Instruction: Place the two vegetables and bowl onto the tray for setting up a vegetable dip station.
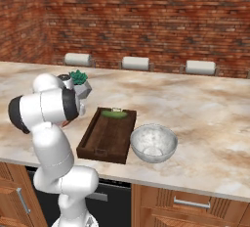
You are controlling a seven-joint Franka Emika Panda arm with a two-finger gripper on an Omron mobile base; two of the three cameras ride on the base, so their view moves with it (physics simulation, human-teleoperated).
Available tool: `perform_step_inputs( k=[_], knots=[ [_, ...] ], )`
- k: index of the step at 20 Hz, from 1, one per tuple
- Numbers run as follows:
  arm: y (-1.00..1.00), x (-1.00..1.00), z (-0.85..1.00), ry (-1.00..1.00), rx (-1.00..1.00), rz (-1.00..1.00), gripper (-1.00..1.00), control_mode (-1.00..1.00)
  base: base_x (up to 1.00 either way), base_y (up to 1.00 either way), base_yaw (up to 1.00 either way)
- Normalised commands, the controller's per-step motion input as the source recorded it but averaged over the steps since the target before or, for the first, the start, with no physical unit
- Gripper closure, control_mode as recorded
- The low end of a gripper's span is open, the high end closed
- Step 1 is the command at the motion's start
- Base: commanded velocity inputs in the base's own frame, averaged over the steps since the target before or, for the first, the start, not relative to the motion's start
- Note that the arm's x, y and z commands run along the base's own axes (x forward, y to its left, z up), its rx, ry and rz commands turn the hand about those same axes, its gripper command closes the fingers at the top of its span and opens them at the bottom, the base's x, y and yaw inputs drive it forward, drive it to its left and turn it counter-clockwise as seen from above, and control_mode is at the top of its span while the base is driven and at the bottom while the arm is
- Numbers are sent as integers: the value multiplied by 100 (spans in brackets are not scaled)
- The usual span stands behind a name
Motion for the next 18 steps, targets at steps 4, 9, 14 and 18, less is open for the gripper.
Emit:
perform_step_inputs(
  k=[4,9,14,18],
  knots=[
    [23,26,-18,0,0,0,-100,-100,0,0,0],
    [2,13,-23,0,0,0,-100,-100,0,0,0],
    [0,0,-22,0,0,0,-100,-100,0,0,0],
    [0,1,-23,0,0,0,-100,-100,0,0,0]
  ],
)
